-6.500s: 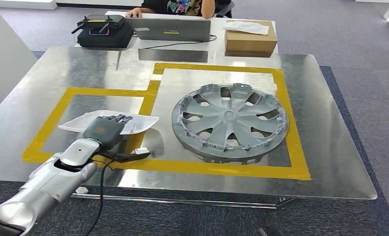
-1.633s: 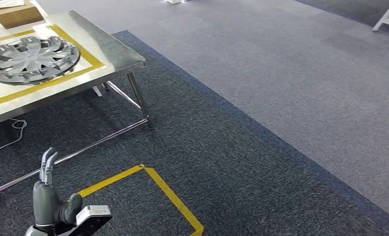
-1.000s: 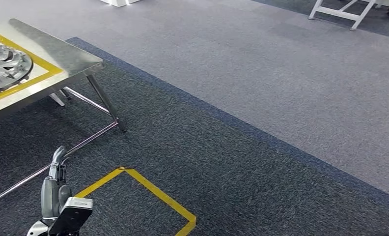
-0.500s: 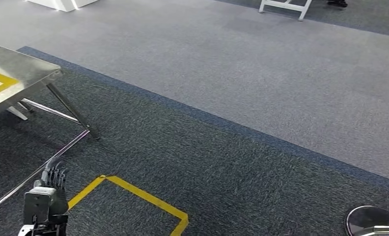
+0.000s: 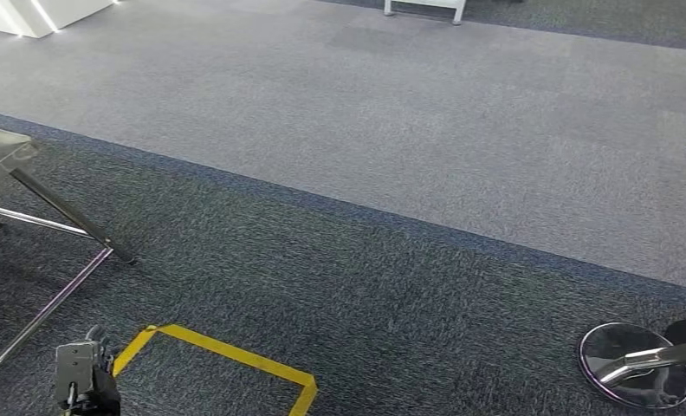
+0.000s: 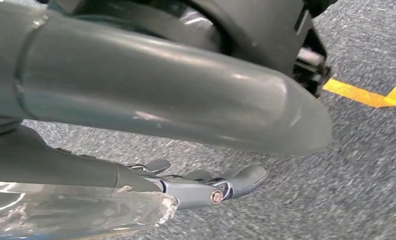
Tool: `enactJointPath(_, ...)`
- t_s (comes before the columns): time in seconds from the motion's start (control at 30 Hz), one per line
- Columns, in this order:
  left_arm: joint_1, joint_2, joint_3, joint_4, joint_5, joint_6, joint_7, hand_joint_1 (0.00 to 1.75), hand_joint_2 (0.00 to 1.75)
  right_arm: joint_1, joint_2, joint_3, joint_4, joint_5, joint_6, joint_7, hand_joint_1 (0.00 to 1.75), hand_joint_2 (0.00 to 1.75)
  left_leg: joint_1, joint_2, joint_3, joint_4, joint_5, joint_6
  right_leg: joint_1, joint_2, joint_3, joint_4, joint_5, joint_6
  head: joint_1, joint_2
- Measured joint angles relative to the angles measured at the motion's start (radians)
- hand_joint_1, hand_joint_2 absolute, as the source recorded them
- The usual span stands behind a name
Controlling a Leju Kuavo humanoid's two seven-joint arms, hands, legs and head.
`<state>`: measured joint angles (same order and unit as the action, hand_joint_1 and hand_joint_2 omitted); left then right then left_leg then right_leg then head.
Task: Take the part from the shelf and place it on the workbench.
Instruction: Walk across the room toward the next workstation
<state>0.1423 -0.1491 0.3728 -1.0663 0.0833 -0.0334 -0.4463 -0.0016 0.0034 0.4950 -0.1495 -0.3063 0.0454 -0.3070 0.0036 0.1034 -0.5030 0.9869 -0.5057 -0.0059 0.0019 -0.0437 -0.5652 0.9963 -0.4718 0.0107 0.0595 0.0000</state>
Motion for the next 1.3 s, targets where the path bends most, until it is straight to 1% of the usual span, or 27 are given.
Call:
enactJointPath(0.07, -0.013, -0.001, 0.014, 0.033, -0.004, -0.003, 0.013, 0.00, 0.00, 0.000, 0.000, 0.002, 0.000, 0.000, 0.000, 0.000, 0.00, 0.00, 0.004, -0.036, -0.013, 0.035, -0.031, -0.011, -0.003, 0.018, 0.000, -0.006, 0.007, -0.013, -0.003, 0.000)
enactJointPath(0.13, -0.029, 0.001, 0.037, 0.094, -0.009, -0.014, 0.028, 0.00, 0.00, -0.005, 0.000, 0.005, 0.000, -0.001, 0.000, 0.001, 0.00, 0.00, 0.006, -0.081, -0.066, 0.151, -0.097, -0.015, -0.004, 0.039, -0.001, -0.008, 0.012, -0.022, -0.007, 0.000)
enactJointPath(0.17, -0.038, 0.004, 0.052, 0.142, -0.015, -0.021, 0.025, 0.00, 0.00, -0.008, 0.000, 0.006, 0.000, -0.002, -0.001, 0.001, 0.00, 0.00, 0.006, -0.090, -0.100, 0.223, -0.125, -0.015, -0.002, 0.053, -0.003, -0.007, 0.013, -0.024, -0.008, 0.000)
enactJointPath(0.2, -0.048, 0.008, 0.066, 0.197, -0.025, -0.026, 0.014, 0.00, 0.00, -0.009, 0.000, 0.007, 0.000, -0.003, -0.003, 0.001, 0.00, 0.00, 0.006, -0.093, -0.128, 0.275, -0.138, -0.013, 0.001, 0.068, -0.005, -0.007, 0.014, -0.026, -0.009, 0.000)
enactJointPath(0.23, -0.059, 0.014, 0.078, 0.252, -0.040, -0.030, -0.002, 0.00, 0.00, -0.008, 0.000, 0.008, 0.000, -0.005, -0.006, 0.002, 0.00, 0.00, 0.006, -0.095, -0.140, 0.293, -0.130, -0.011, 0.003, 0.083, -0.005, -0.006, 0.015, -0.027, -0.009, 0.000)
enactJointPath(0.27, -0.071, 0.021, 0.088, 0.311, -0.057, -0.035, -0.017, 0.00, 0.00, -0.008, 0.000, 0.010, 0.000, -0.005, -0.011, 0.003, 0.00, 0.00, 0.005, -0.098, -0.133, 0.269, -0.100, -0.007, 0.005, 0.097, -0.005, -0.005, 0.015, -0.027, -0.009, 0.000)
enactJointPath(0.3, -0.083, 0.028, 0.095, 0.364, -0.074, -0.041, -0.029, 0.00, 0.00, -0.007, 0.000, 0.012, 0.000, -0.005, -0.018, 0.005, 0.00, 0.00, 0.004, -0.107, -0.110, 0.212, -0.059, -0.001, 0.006, 0.111, -0.005, -0.003, 0.015, -0.027, -0.009, 0.000)
enactJointPath(0.37, -0.106, 0.042, 0.104, 0.463, -0.106, -0.049, -0.040, 0.00, 0.00, -0.010, 0.001, 0.016, 0.000, -0.005, -0.031, 0.009, 0.00, 0.00, 0.003, -0.156, -0.054, 0.080, 0.004, 0.013, 0.006, 0.134, -0.008, 0.003, 0.016, -0.024, -0.009, 0.000)
enactJointPath(0.43, -0.124, 0.051, 0.109, 0.544, -0.130, -0.034, -0.052, 0.00, 0.00, -0.013, 0.002, 0.017, -0.001, -0.006, -0.041, 0.011, 0.00, 0.00, 0.002, -0.188, -0.031, 0.019, 0.015, 0.019, 0.003, 0.156, -0.019, 0.007, 0.019, -0.014, -0.009, 0.000)
enactJointPath(0.5, -0.137, 0.051, 0.111, 0.600, -0.146, 0.005, -0.071, 0.00, 0.00, -0.011, 0.002, 0.020, -0.001, -0.006, -0.053, 0.011, 0.00, 0.00, 0.003, -0.171, -0.028, 0.007, 0.018, 0.021, -0.001, 0.176, -0.030, 0.006, 0.024, -0.001, -0.010, 0.000)
enactJointPath(0.53, -0.143, 0.048, 0.112, 0.619, -0.151, 0.028, -0.083, 0.00, 0.00, -0.008, 0.002, 0.021, -0.001, -0.005, -0.063, 0.010, 0.00, 0.00, 0.004, -0.160, -0.025, 0.000, 0.023, 0.025, -0.001, 0.166, -0.036, 0.013, 0.020, 0.005, -0.009, 0.000)
enactJointPath(0.57, -0.148, 0.045, 0.113, 0.636, -0.154, 0.049, -0.096, 0.00, 0.00, -0.007, 0.002, 0.023, -0.001, -0.005, -0.074, 0.009, 0.00, 0.00, 0.007, -0.147, -0.023, -0.007, 0.028, 0.029, 0.000, 0.143, -0.050, 0.035, 0.006, 0.009, -0.006, 0.000)
enactJointPath(0.63, -0.156, 0.041, 0.117, 0.667, -0.158, 0.084, -0.117, 0.00, 0.00, -0.011, 0.003, 0.025, -0.001, -0.004, -0.101, 0.007, 0.00, 0.00, 0.007, -0.117, -0.019, -0.015, 0.031, 0.033, 0.000, 0.081, -0.102, 0.140, -0.053, 0.019, -0.001, 0.000)
enactJointPath(0.7, -0.159, 0.036, 0.120, 0.691, -0.163, 0.109, -0.126, 0.00, 0.00, -0.014, 0.003, 0.027, -0.002, -0.002, -0.124, 0.010, 0.00, 0.00, 0.006, -0.086, -0.020, -0.015, 0.030, 0.034, -0.008, 0.055, -0.159, 0.261, -0.105, 0.030, 0.001, 0.000)
enactJointPath(0.73, -0.161, 0.033, 0.120, 0.700, -0.166, 0.118, -0.127, 0.00, 0.00, -0.014, 0.003, 0.028, -0.002, -0.003, -0.130, 0.012, 0.00, 0.00, 0.006, -0.072, -0.020, -0.014, 0.028, 0.033, -0.013, 0.051, -0.168, 0.283, -0.107, 0.035, 0.002, 0.000)
enactJointPath(0.77, -0.164, 0.030, 0.120, 0.708, -0.169, 0.124, -0.127, 0.00, 0.00, -0.012, 0.003, 0.029, -0.002, -0.003, -0.134, 0.013, 0.00, 0.00, 0.007, -0.060, -0.019, -0.014, 0.027, 0.030, -0.018, 0.046, -0.154, 0.263, -0.090, 0.040, 0.002, 0.000)
enactJointPath(0.83, -0.170, 0.025, 0.121, 0.721, -0.174, 0.132, -0.127, 0.00, 0.00, -0.012, 0.003, 0.031, -0.002, -0.003, -0.139, 0.014, 0.00, 0.00, 0.008, -0.037, -0.014, -0.012, 0.022, 0.022, -0.026, 0.017, -0.077, 0.128, -0.033, 0.048, 0.002, 0.000)
enactJointPath(0.9, -0.176, 0.023, 0.121, 0.730, -0.185, 0.142, -0.125, 0.00, 0.00, -0.016, 0.003, 0.031, -0.003, -0.003, -0.142, 0.016, 0.00, 0.00, 0.005, -0.020, -0.010, -0.009, 0.015, 0.008, -0.026, -0.010, -0.012, 0.022, -0.003, 0.043, 0.000, 0.000)
enactJointPath(0.93, -0.179, 0.023, 0.121, 0.736, -0.189, 0.147, -0.123, 0.00, 0.00, -0.017, 0.004, 0.031, -0.003, -0.003, -0.144, 0.017, 0.00, 0.00, 0.003, -0.013, -0.007, -0.007, 0.013, 0.002, -0.023, -0.014, -0.002, 0.005, -0.003, 0.036, -0.002, 0.000)
enactJointPath(1.0, -0.185, 0.020, 0.121, 0.746, -0.194, 0.152, -0.116, 0.00, 0.00, -0.016, 0.004, 0.031, -0.004, -0.003, -0.146, 0.022, 0.00, 0.00, 0.005, -0.002, -0.003, -0.006, 0.011, -0.009, -0.019, 0.005, -0.004, 0.008, -0.001, 0.017, -0.006, 0.000)
enactJointPath(1.03, -0.187, 0.018, 0.121, 0.750, -0.194, 0.152, -0.111, 0.00, 0.00, -0.013, 0.004, 0.031, -0.004, -0.003, -0.147, 0.025, 0.00, 0.00, 0.008, -0.007, -0.003, -0.002, 0.005, -0.014, -0.018, 0.013, -0.006, 0.008, 0.000, 0.009, -0.007, 0.000)
enactJointPath(1.07, -0.188, 0.017, 0.121, 0.754, -0.193, 0.150, -0.107, 0.00, 0.00, -0.013, 0.004, 0.031, -0.004, -0.003, -0.147, 0.029, 0.00, 0.00, 0.011, -0.023, -0.009, 0.015, -0.011, -0.018, -0.018, 0.021, -0.007, 0.007, 0.002, 0.001, -0.008, 0.000)
enactJointPath(1.13, -0.187, 0.016, 0.122, 0.765, -0.189, 0.144, -0.099, 0.00, 0.00, -0.013, 0.004, 0.031, -0.004, -0.003, -0.148, 0.031, 0.00, 0.00, 0.014, -0.071, -0.053, 0.113, -0.073, -0.021, -0.018, 0.040, -0.008, 0.005, 0.006, -0.011, -0.011, 0.000)
enactJointPath(1.2, -0.182, 0.015, 0.128, 0.777, -0.178, 0.134, -0.089, 0.00, 0.00, -0.015, 0.004, 0.033, -0.004, -0.004, -0.150, 0.034, 0.00, 0.00, 0.014, -0.093, -0.121, 0.253, -0.132, -0.017, -0.012, 0.065, -0.009, 0.005, 0.007, -0.017, -0.013, 0.000)
enactJointPath(1.23, -0.179, 0.013, 0.132, 0.782, -0.172, 0.130, -0.084, 0.00, 0.00, -0.015, 0.004, 0.036, -0.004, -0.004, -0.151, 0.037, 0.00, 0.00, 0.013, -0.095, -0.142, 0.291, -0.137, -0.013, -0.009, 0.079, -0.009, 0.005, 0.007, -0.019, -0.014, 0.000)
enactJointPath(1.27, -0.178, 0.012, 0.138, 0.785, -0.168, 0.127, -0.080, 0.00, 0.00, -0.014, 0.004, 0.039, -0.004, -0.004, -0.152, 0.040, 0.00, 0.00, 0.012, -0.097, -0.146, 0.291, -0.120, -0.008, -0.006, 0.093, -0.009, 0.006, 0.007, -0.019, -0.013, 0.000)
enactJointPath(1.3, -0.178, 0.011, 0.142, 0.787, -0.166, 0.125, -0.078, 0.00, 0.00, -0.014, 0.004, 0.043, -0.004, -0.004, -0.153, 0.044, 0.00, 0.00, 0.010, -0.102, -0.131, 0.251, -0.085, -0.002, -0.003, 0.107, -0.008, 0.007, 0.007, -0.019, -0.013, 0.000)
